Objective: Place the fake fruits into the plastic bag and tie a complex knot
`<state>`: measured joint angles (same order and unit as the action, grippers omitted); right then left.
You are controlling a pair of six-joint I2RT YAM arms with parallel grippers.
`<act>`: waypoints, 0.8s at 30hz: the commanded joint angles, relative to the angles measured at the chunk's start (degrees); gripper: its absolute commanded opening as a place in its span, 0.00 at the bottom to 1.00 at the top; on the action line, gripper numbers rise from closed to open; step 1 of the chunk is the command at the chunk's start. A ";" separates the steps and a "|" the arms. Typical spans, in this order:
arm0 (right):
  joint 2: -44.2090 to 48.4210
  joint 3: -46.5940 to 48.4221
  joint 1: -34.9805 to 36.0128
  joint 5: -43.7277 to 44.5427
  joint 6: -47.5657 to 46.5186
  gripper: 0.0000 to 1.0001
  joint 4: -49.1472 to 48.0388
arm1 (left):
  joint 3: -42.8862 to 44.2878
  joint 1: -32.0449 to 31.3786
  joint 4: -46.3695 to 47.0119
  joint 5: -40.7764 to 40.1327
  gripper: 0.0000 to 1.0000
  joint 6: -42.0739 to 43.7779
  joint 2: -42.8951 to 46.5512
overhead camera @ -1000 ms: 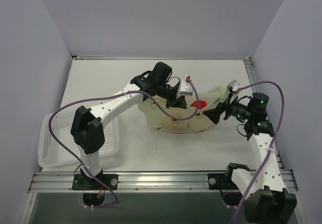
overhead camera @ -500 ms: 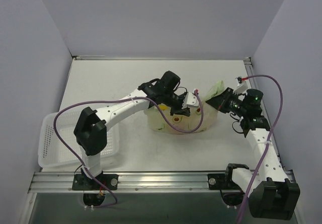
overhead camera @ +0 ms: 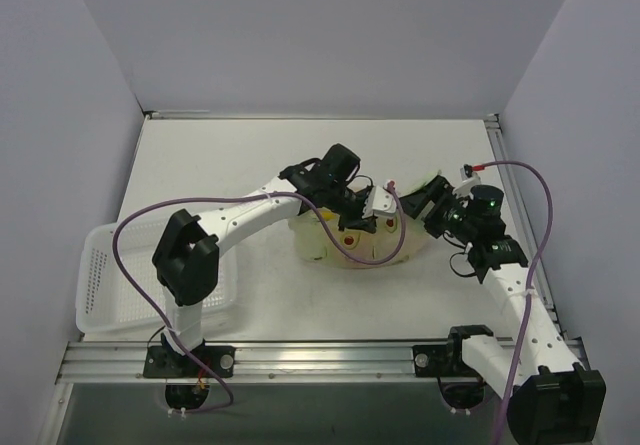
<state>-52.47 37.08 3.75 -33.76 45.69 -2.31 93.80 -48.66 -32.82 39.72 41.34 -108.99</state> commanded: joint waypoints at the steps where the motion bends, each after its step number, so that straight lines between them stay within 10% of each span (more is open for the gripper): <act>1: 0.97 0.10 2.22 5.19 1.24 0.68 -1.38 | 3.32 -0.11 1.09 2.37 0.00 -0.21 0.09; 24: -4.14 0.63 4.25 14.60 -0.08 0.74 -0.60 | 3.76 -3.90 -5.24 2.37 0.00 9.72 -0.96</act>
<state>-57.12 37.17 7.29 -19.33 48.05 -2.33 94.65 -53.12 -36.69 40.12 49.34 -109.10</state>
